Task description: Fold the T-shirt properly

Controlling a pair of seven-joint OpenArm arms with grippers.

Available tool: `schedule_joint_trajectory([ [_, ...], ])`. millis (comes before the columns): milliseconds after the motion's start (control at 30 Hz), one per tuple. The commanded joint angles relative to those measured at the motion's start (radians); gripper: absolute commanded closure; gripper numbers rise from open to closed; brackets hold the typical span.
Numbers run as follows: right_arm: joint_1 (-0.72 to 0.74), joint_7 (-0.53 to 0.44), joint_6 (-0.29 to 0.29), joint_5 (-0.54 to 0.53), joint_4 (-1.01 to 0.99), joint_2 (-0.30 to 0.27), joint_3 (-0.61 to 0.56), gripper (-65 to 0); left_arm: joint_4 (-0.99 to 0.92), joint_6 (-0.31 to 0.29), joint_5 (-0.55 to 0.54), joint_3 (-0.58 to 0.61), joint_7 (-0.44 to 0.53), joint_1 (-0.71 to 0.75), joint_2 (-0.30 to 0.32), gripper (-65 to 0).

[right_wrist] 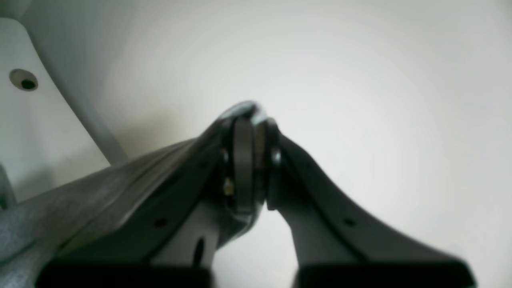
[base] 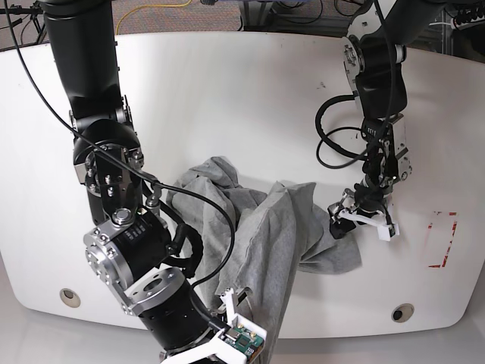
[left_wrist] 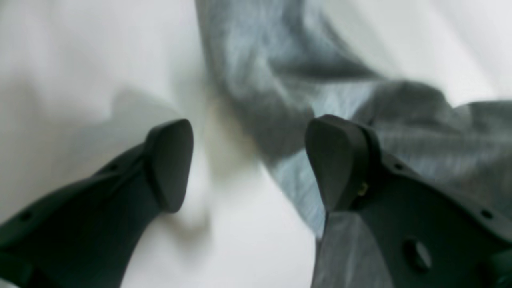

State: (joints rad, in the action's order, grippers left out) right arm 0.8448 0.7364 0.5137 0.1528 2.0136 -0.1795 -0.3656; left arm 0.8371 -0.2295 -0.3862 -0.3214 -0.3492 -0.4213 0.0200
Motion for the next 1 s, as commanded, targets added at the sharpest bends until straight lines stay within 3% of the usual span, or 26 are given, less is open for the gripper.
schedule_joint_trajectory([
  [0, 0.034, -0.027, -0.016, 0.004, 0.011, 0.001, 0.010, 0.0, -0.037, -0.005, -0.035, 0.001, 0.031, -0.043, 0.002, -44.7],
  [600, 0.017, -0.028, -0.016, 0.001, 0.008, 0.001, 0.010, 0.0, -0.204, -0.006, -0.069, 0.001, 0.054, -0.120, -0.050, -42.9],
  [900, -0.022, -0.028, -0.016, 0.004, 0.009, -0.004, 0.027, 0.0, -0.207, -0.001, -0.064, 0.001, 0.072, -0.113, -0.056, -3.2],
  [967, -0.023, -0.028, -0.014, 0.004, 0.011, -0.002, 0.044, 0.0, -0.207, 0.000, -0.064, 0.001, 0.074, -0.112, -0.055, 0.0],
])
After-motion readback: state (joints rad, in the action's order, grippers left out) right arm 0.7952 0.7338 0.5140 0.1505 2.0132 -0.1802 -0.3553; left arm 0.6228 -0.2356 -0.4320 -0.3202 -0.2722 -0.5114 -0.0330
